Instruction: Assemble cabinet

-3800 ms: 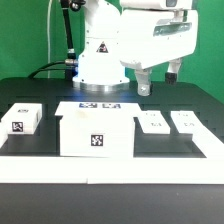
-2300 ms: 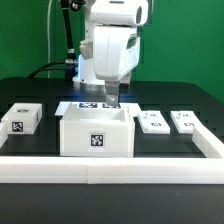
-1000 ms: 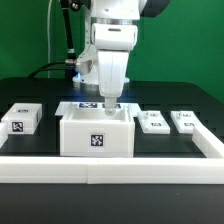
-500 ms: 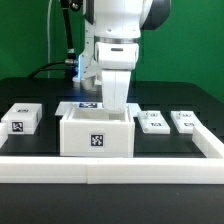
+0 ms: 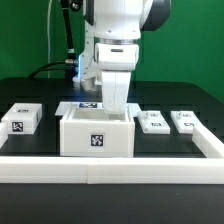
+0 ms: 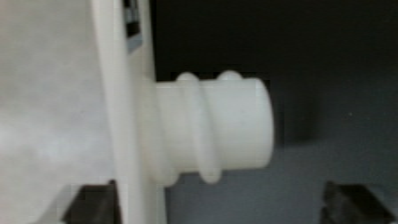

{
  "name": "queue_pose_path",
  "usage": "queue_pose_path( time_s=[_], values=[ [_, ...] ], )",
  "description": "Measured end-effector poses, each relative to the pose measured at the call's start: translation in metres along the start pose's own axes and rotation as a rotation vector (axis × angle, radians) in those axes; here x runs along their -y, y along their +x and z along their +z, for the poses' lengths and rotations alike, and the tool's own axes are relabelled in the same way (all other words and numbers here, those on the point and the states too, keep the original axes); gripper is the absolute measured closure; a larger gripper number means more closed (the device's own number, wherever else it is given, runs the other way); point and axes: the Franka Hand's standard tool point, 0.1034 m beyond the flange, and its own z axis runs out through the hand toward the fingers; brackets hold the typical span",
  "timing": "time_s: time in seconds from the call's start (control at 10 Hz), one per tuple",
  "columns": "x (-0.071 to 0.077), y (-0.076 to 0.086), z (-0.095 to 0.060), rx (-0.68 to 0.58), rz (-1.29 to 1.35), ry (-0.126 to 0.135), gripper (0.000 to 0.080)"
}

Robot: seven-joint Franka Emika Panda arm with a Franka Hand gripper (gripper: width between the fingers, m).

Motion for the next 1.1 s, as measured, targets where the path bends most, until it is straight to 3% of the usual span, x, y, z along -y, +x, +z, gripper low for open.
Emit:
queue_pose_path(
  time_s=[0.1, 0.2, 0.3, 0.4, 1.1],
  values=[
    [0.0000, -0.0001, 0.0000, 0.000, 0.000, 0.000, 0.0027],
    [0.0000, -0.0003, 0.0001, 0.000, 0.001, 0.000, 0.0519],
    [0.0001, -0.0004, 0.0001, 0.000, 0.001, 0.000, 0.0669],
    [-0.0003, -0.0003, -0.0001, 0.000, 0.001, -0.001, 0.0756],
    [-0.0032, -0.0003, -0.0005, -0.001, -0.005, -0.007, 0.0763]
  ],
)
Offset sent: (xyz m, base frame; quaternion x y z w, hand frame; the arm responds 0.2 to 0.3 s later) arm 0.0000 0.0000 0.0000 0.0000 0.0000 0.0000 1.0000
